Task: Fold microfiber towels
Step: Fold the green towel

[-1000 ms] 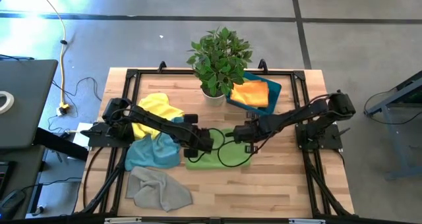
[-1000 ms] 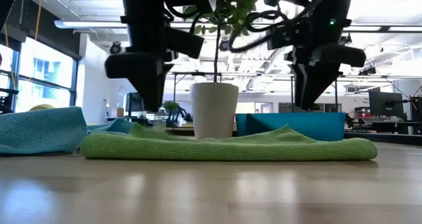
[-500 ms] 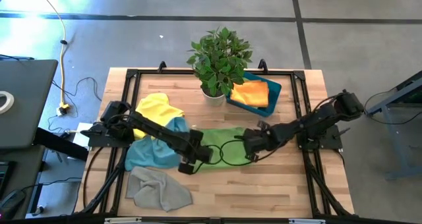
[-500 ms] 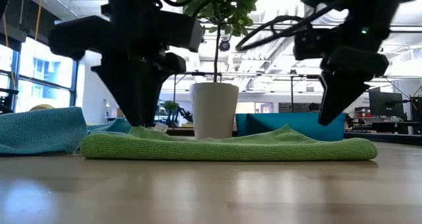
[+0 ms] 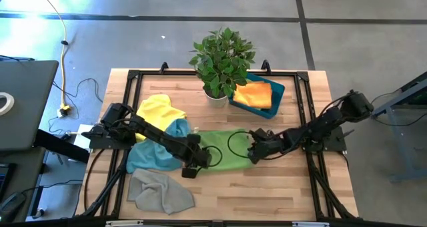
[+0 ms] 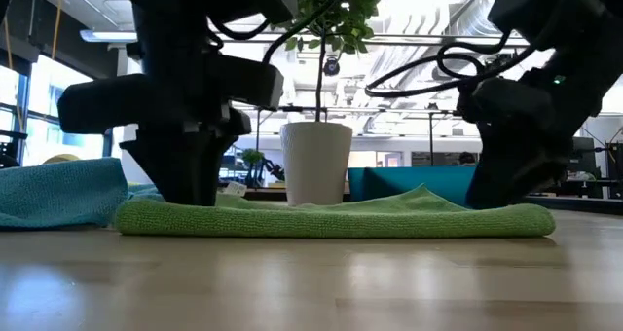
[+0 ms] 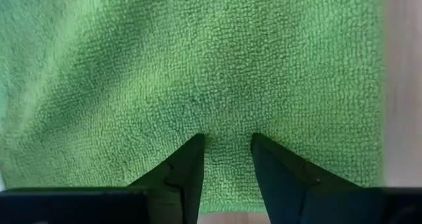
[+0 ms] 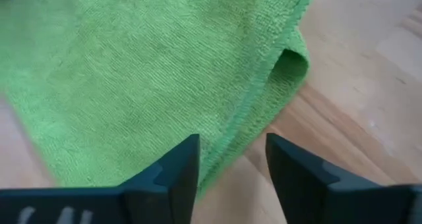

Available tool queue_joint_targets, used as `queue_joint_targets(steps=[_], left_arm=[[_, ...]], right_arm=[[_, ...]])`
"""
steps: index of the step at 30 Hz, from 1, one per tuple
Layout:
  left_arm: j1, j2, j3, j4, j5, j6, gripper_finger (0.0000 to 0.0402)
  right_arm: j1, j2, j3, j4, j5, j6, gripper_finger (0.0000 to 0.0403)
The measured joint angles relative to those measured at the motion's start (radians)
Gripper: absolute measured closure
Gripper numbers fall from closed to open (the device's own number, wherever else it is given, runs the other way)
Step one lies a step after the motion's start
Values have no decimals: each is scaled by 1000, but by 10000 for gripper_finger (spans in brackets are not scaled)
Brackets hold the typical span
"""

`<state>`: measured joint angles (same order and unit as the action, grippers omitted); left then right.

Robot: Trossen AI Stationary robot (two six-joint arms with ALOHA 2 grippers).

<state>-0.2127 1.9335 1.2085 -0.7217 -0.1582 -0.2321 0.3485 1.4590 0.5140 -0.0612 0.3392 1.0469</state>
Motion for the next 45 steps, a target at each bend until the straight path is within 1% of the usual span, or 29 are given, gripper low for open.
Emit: queue_joint_targets(steps=[3,6,11,16,19,22,31,33,38,40,42,45], left_arm=[[0,0,-2,10,17,-19,283],[0,2,-2,72,32,-63,283],[0,3,-3,113,56,-80,283],[0,3,-4,128,57,-80,283],[0,3,-4,128,57,-82,283],[0,3,-4,128,57,-83,283],[0,-1,-3,138,2,-136,283],[0,-4,-1,131,-4,-136,283],[-4,-17,34,104,-10,-145,283],[-9,-29,48,97,-20,-169,283],[-18,-36,58,110,-57,-218,283],[-40,-40,56,105,-133,-280,283]], right_arm=[[-11,0,-1,-18,15,38,211],[-24,14,-1,-11,21,75,201],[-31,66,-1,56,20,78,200],[-30,87,2,67,37,95,205],[-30,89,2,65,47,97,223],[-30,90,1,59,51,88,255],[-27,92,0,28,74,73,389],[-27,92,0,23,76,70,397],[-30,91,3,-20,71,47,400],[-34,89,7,-52,65,49,400],[-38,82,22,-108,54,52,401],[-41,65,66,-262,45,47,402]])
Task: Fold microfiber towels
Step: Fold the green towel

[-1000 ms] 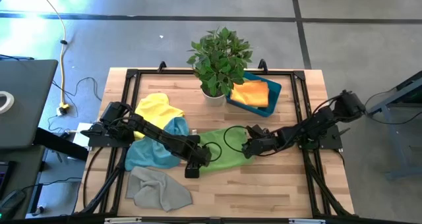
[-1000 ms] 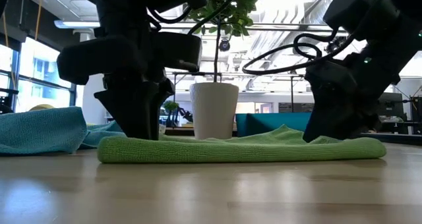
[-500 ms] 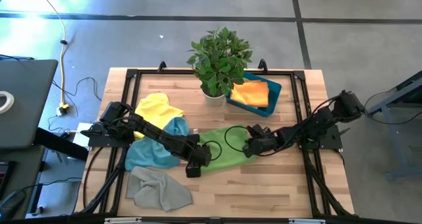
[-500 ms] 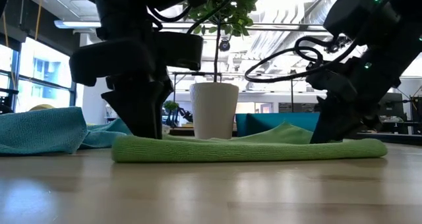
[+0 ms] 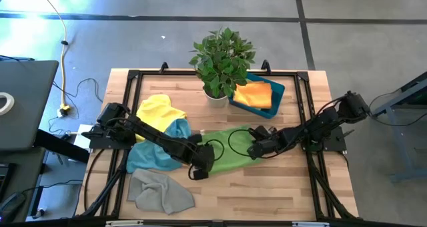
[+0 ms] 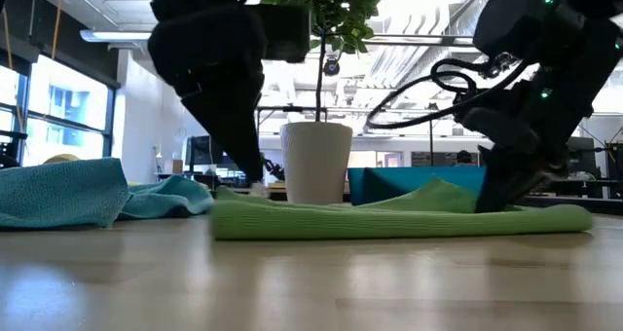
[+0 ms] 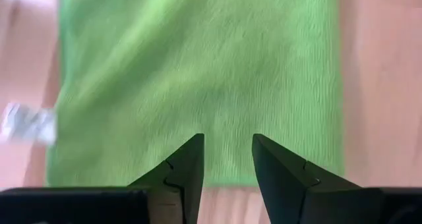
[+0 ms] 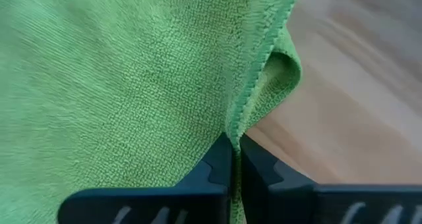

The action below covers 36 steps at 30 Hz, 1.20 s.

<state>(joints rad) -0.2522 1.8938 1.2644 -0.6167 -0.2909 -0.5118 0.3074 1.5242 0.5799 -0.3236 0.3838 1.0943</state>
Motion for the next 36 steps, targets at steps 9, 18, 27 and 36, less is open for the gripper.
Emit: queue_joint_targets(steps=[9,18,27,36], left_arm=[[-58,0,0,-8,-76,-36,283],[-65,0,0,-30,-80,67,283],[-70,0,0,-97,-80,149,283],[-119,0,0,-177,-95,149,283]], right_arm=[[-11,4,255,-679,-78,17,403],[-21,19,449,-819,-167,110,403],[-21,201,638,-818,-201,189,403],[-21,415,897,-822,-206,98,403]])
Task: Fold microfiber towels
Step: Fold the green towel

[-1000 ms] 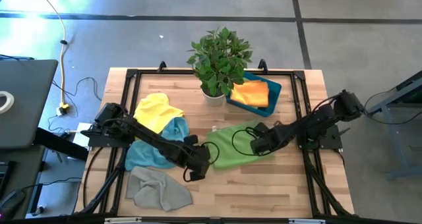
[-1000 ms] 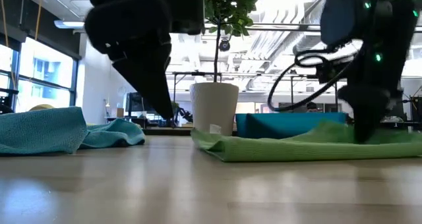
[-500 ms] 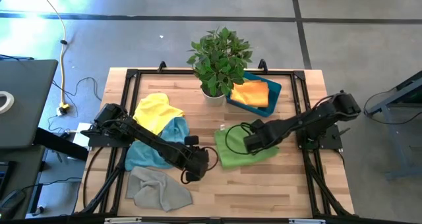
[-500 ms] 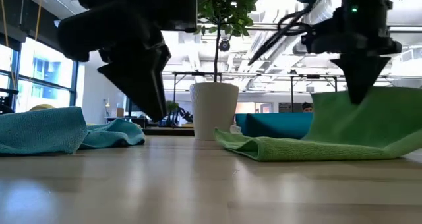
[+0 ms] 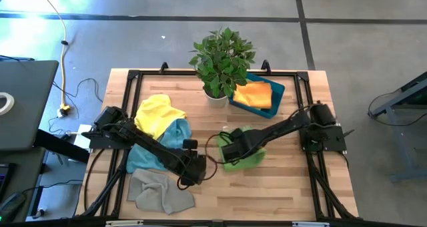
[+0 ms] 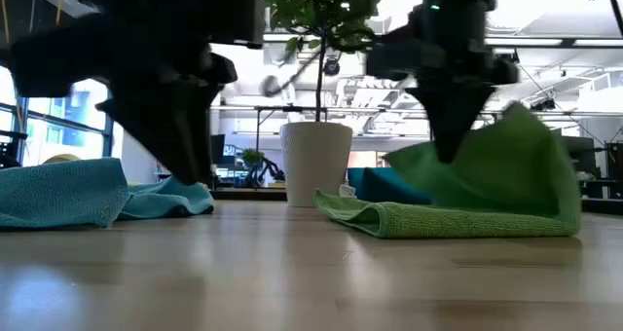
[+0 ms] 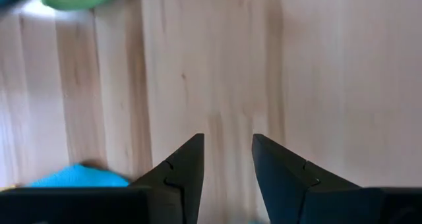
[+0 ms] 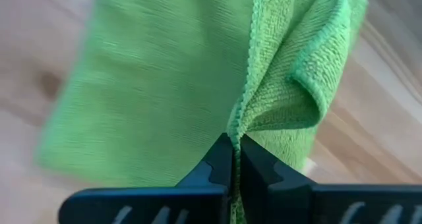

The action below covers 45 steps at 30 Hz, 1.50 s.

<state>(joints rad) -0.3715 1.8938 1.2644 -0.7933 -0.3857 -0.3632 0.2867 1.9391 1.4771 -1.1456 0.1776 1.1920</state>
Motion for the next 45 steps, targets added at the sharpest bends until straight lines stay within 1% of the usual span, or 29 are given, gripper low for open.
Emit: queue_joint_targets(steps=[3,6,10,14,17,20,27,30,36,39,42,45], left_arm=[[-32,0,0,-48,6,-4,283],[-68,0,0,-106,8,-38,283],[-115,0,0,-154,-8,-102,283],[-144,0,0,-159,-30,-105,283],[-149,0,0,-161,-30,-105,283],[-149,0,0,-161,-30,-108,283],[-149,0,0,-164,-30,-114,283],[-149,0,0,-164,-30,-116,283],[-149,0,0,-168,-39,-116,283],[-149,0,0,-170,-40,-123,283],[-149,0,0,-171,-42,-124,283],[-149,0,0,-171,-45,-124,283]], right_arm=[[1,36,63,-2,7,-30,403],[2,54,97,-2,12,-30,403],[7,55,107,9,33,7,402],[13,56,107,14,58,53,402],[15,60,105,36,59,69,402],[15,67,105,97,77,64,402],[14,81,105,115,181,55,400],[14,81,105,132,212,33,381],[14,81,105,201,256,-35,306],[14,81,110,225,256,-92,281],[14,81,129,189,256,-131,274],[14,80,129,41,256,-131,273]])
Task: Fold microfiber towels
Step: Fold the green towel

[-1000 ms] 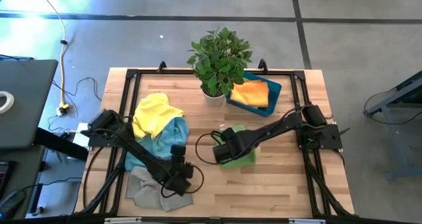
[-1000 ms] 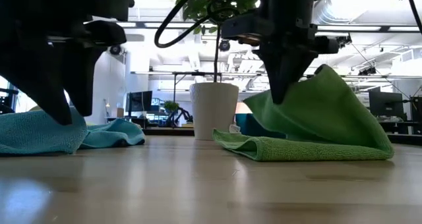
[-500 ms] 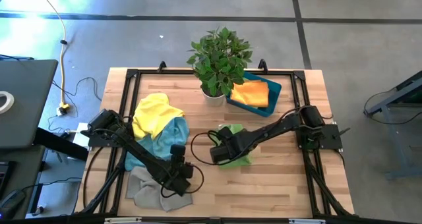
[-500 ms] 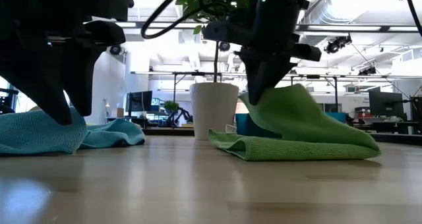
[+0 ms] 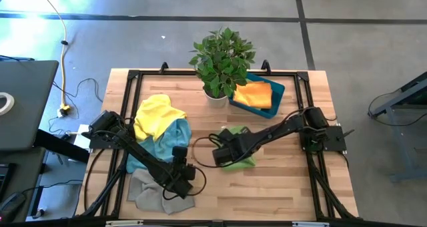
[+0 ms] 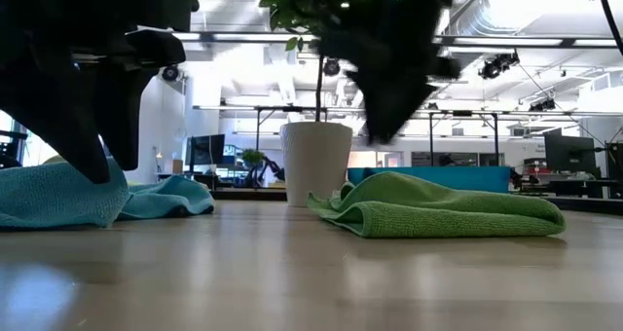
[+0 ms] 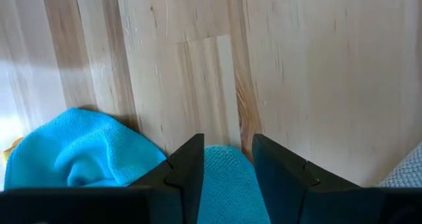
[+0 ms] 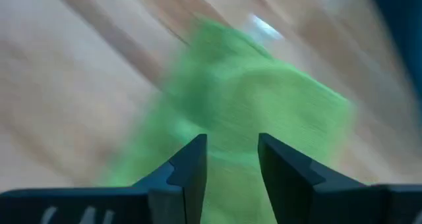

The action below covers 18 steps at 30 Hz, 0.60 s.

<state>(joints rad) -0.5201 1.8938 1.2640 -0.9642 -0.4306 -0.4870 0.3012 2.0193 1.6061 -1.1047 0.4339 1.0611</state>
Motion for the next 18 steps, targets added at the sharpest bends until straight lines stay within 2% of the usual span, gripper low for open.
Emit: queue_joint_targets(steps=[4,12,18], left_arm=[[0,0,0,0,0,0,283],[0,0,0,2,0,-11,283],[3,0,0,4,-1,-18,283]], right_arm=[[0,-1,-61,-104,-33,38,273],[-43,-33,-119,-134,-230,-280,273],[-102,-176,-136,-136,-245,-412,273]])
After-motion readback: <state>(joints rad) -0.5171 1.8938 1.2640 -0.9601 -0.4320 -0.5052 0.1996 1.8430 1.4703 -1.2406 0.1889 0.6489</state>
